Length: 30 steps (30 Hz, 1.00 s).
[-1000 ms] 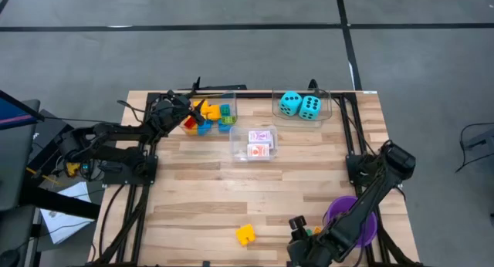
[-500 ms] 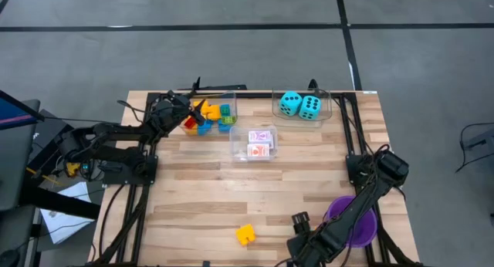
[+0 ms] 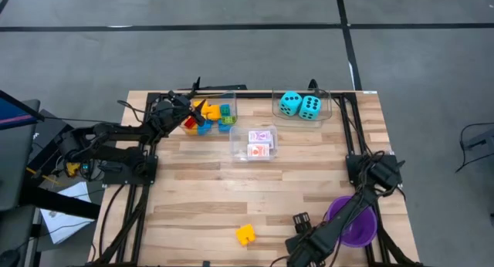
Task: Pick & Place Toys
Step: Put the green game piece into the top left transparent bin
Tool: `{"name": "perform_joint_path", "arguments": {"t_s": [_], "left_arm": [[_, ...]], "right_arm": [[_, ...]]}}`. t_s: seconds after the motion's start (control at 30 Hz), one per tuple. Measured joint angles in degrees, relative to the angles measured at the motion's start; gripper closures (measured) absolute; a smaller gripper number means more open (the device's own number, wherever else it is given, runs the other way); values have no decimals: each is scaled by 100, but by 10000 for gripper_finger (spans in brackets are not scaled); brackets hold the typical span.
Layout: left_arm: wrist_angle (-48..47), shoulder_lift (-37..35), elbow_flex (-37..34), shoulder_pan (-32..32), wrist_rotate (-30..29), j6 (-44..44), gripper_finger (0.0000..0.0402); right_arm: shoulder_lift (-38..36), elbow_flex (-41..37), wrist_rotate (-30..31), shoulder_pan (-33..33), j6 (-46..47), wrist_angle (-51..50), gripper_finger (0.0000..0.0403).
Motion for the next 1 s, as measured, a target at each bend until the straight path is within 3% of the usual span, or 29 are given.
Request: {"name": "perform_joint_path", "arguments": {"t_s": [0.37,0.5,0.67,0.8,0.9,1.0], "left_arm": [[2,0,0,-7,1,0,183],[2,0,0,-7,1,0,183],[2,0,0,-7,1,0,183],[2,0,0,-7,1,0,183],[2,0,0,-7,1,0,183],[2,0,0,-7,1,0,183]], "right_arm": [[34,1,-15,16,1,26,198],[49,83,-7,16,-1,8,235],[67,202,21,-28,59,119,316],[67,321,77,-143,97,332,316],[67,509,483,-207,99,348,316],[67,735,1267,-254,-64,313,316]]}}
